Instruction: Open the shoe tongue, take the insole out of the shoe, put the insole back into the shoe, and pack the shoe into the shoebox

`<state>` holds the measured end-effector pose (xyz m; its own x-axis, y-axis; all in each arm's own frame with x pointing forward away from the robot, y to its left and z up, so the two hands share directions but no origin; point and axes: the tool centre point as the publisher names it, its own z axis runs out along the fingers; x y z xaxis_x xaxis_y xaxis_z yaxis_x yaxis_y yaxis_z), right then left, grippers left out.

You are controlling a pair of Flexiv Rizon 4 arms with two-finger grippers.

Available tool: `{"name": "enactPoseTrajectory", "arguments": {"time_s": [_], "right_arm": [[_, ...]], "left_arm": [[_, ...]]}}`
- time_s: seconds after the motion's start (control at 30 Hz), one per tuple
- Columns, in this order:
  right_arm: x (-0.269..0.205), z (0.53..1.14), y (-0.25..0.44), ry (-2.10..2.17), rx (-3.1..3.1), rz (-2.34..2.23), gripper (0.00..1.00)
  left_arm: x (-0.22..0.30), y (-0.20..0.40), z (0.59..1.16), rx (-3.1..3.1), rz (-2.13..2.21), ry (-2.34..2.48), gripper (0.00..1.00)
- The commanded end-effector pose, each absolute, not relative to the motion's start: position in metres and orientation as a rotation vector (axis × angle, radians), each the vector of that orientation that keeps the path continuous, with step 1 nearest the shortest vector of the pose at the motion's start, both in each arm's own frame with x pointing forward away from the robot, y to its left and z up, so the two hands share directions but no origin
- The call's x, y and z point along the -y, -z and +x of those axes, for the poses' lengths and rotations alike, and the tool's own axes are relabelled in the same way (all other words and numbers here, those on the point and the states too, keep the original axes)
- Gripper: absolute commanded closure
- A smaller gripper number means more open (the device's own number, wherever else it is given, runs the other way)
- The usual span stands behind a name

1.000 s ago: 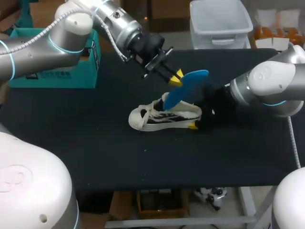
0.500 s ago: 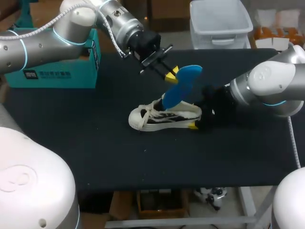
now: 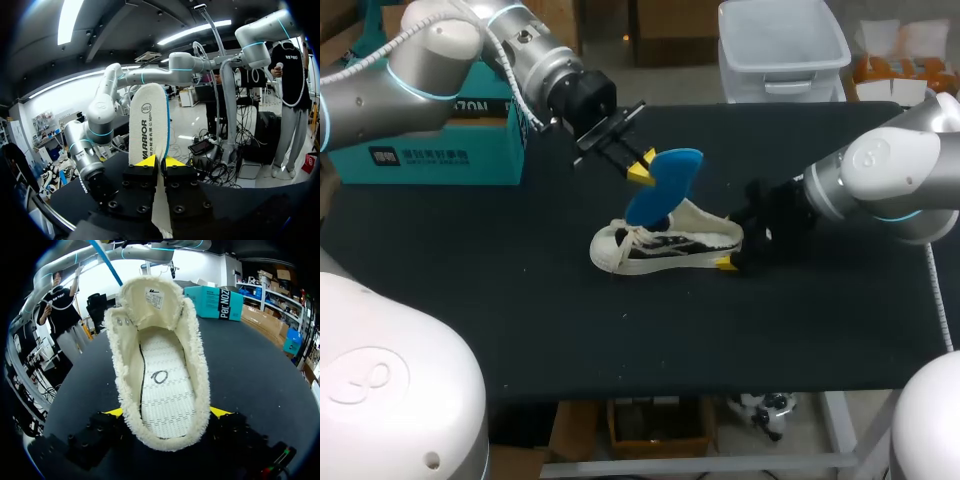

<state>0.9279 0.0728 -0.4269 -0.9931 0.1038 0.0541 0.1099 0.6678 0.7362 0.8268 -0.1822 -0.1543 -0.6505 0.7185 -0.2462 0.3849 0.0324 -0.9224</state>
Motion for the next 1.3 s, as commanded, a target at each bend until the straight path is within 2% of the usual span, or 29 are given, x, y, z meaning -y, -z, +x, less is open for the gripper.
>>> {"name": "enactPoseTrajectory", "arguments": {"time_s": [0.03,0.23,0.63,1.3], "right_arm": [[-0.065,0.916,0.411,1.176,2.908,-0.217,0.0],[-0.058,0.911,0.381,1.006,3.0,-0.239,0.0],[-0.094,0.922,0.337,0.66,3.138,-0.197,0.0],[-0.145,0.939,0.332,0.246,3.214,-0.163,0.0]], "left_arm": [[0.168,0.151,0.811,2.114,-1.076,-1.74,1.0],[0.155,0.155,0.804,2.105,-1.059,-1.768,1.0],[0.113,0.156,0.795,2.085,-1.068,-1.796,1.0],[0.074,0.168,0.786,2.094,-1.037,-1.828,1.0]]}}
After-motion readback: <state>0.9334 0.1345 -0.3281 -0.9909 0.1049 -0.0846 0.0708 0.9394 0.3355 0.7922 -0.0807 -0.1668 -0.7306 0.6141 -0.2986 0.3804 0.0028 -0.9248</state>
